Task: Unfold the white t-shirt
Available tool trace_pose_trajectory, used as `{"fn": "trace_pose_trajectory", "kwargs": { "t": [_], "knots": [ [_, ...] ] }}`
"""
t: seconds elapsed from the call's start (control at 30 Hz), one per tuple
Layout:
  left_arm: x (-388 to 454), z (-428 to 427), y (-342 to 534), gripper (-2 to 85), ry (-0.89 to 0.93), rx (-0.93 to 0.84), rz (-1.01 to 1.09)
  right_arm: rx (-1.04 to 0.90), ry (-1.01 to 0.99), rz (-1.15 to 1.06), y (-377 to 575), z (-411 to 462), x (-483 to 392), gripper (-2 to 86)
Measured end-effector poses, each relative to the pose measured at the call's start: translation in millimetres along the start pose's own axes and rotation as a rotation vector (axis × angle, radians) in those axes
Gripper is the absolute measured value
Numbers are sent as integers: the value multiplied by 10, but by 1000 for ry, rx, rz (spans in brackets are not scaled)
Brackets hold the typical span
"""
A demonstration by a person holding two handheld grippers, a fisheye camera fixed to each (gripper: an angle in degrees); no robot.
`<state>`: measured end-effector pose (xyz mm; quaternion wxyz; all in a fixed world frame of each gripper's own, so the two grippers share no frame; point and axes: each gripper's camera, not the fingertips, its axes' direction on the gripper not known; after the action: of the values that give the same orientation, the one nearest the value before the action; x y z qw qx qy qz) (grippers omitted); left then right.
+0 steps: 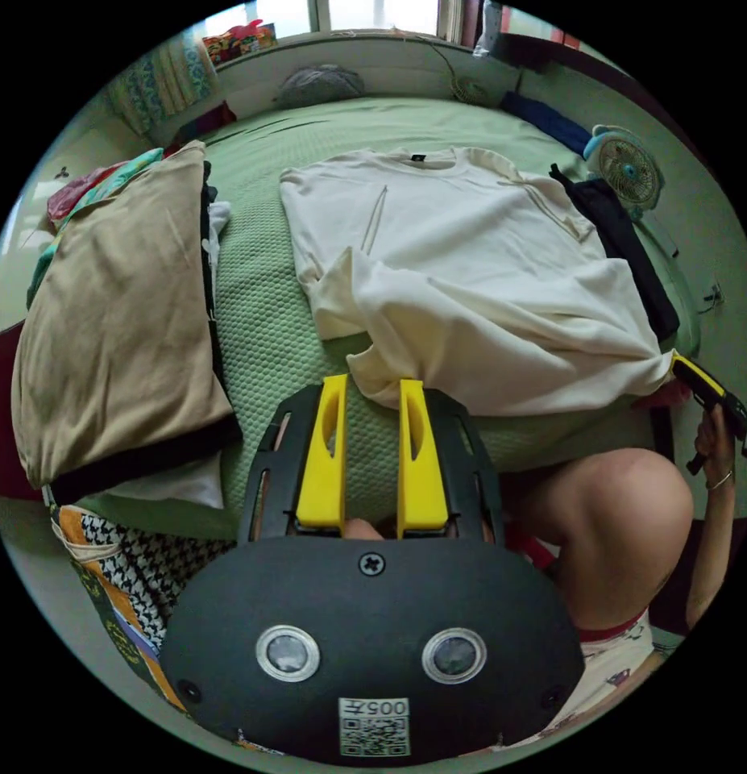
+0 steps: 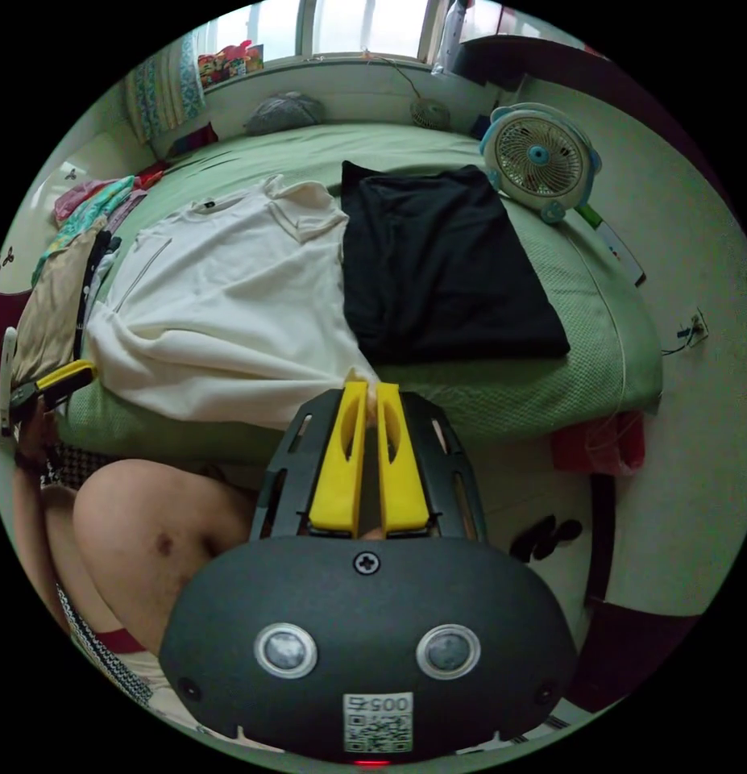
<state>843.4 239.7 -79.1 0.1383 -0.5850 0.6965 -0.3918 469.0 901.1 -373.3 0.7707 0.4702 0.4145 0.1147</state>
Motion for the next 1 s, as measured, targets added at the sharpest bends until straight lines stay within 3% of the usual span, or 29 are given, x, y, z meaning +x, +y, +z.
{"fn": "trace_pose_trajectory", "kwargs": {
  "t": [0.43,1.0],
  "knots": [
    [97,-58,325,114,0,80,67,-20,-27,6,200,-126,221,-11],
    [191,82,439,57,-87,-48,179,-20,-42,-6,378,-406,329,-13]
  ]
}}
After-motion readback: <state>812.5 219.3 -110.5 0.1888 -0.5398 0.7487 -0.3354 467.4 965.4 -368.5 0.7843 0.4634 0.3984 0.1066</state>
